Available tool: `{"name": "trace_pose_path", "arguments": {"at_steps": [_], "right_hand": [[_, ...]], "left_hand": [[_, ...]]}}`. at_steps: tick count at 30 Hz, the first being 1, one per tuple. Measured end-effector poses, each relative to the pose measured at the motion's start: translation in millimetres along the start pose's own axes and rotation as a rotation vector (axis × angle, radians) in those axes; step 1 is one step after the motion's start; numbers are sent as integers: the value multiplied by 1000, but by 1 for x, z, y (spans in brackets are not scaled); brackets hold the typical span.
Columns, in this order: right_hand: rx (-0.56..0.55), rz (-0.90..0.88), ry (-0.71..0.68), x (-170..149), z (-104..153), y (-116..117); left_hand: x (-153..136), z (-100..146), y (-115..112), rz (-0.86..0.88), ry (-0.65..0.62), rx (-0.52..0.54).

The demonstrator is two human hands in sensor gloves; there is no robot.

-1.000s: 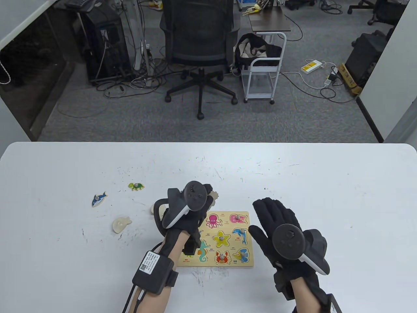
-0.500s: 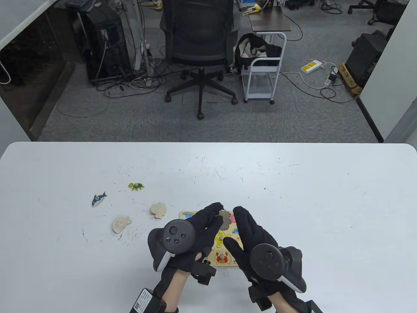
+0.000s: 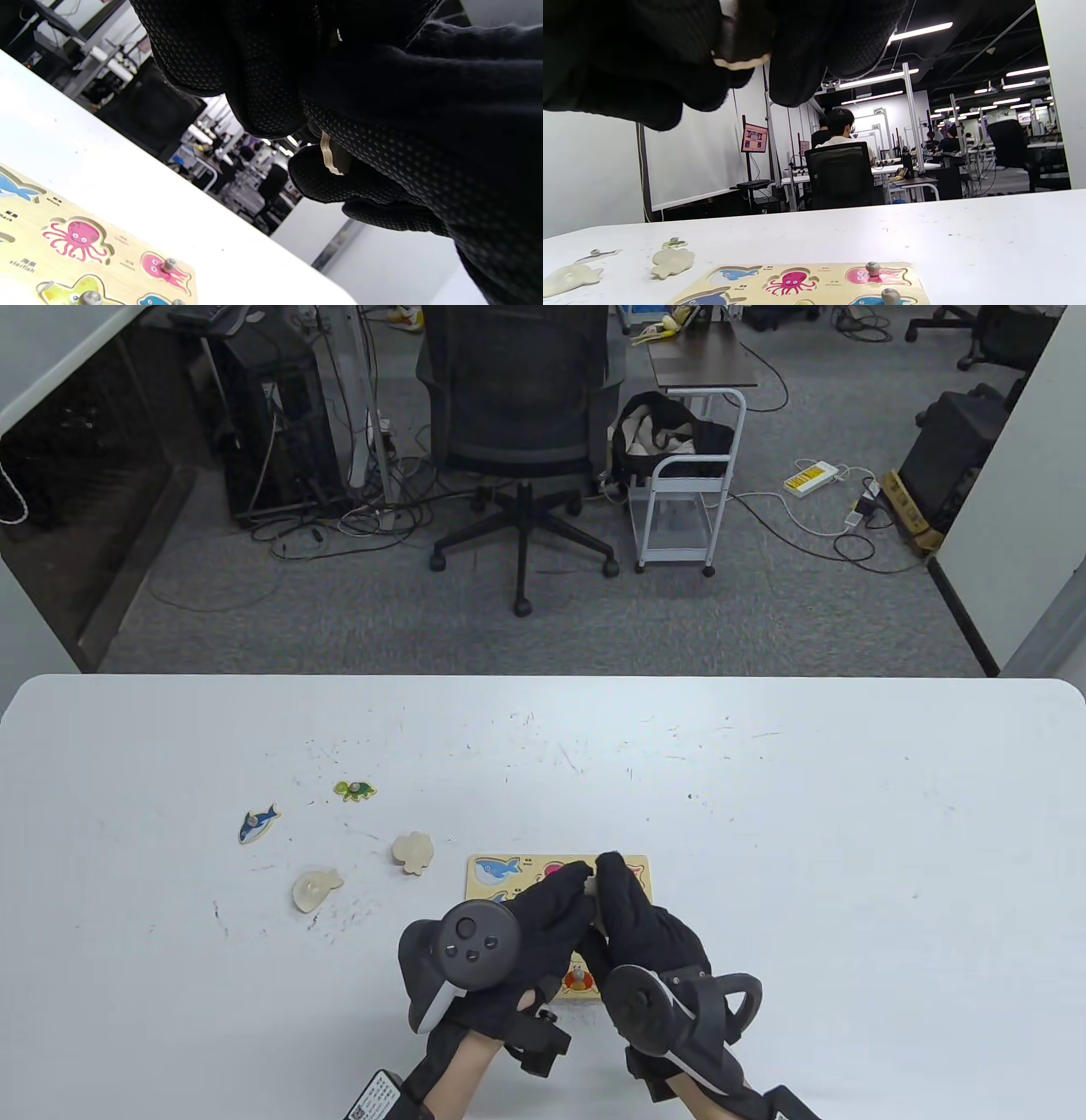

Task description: Fit puzzle pieces into frame

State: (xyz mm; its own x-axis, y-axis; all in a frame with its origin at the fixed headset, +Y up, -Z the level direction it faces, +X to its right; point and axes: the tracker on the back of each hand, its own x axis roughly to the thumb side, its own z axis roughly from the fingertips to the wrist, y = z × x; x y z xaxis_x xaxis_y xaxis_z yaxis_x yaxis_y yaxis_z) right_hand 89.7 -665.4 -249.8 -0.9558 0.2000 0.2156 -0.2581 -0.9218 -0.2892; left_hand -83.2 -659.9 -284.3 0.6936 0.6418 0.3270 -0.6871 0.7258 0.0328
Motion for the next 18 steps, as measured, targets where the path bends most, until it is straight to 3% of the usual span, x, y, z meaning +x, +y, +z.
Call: {"name": "trace_pose_path", "arguments": {"at_steps": [7, 10, 13, 15, 18], "right_hand": [[123, -160, 2, -18, -10, 4], [228, -363, -23, -34, -19, 5], [365, -675, -112, -49, -27, 11], [473, -915, -148, -58, -32, 20], [549, -1133, -158, -66, -35, 30]], "left_hand": [[1, -1, -4, -43, -50, -77], [-2, -3, -1, -11, -56, -82], [-5, -3, 6, 30, -61, -62], [-5, -1, 13, 29, -69, -23], [-1, 2, 21, -24, -94, 37]]}}
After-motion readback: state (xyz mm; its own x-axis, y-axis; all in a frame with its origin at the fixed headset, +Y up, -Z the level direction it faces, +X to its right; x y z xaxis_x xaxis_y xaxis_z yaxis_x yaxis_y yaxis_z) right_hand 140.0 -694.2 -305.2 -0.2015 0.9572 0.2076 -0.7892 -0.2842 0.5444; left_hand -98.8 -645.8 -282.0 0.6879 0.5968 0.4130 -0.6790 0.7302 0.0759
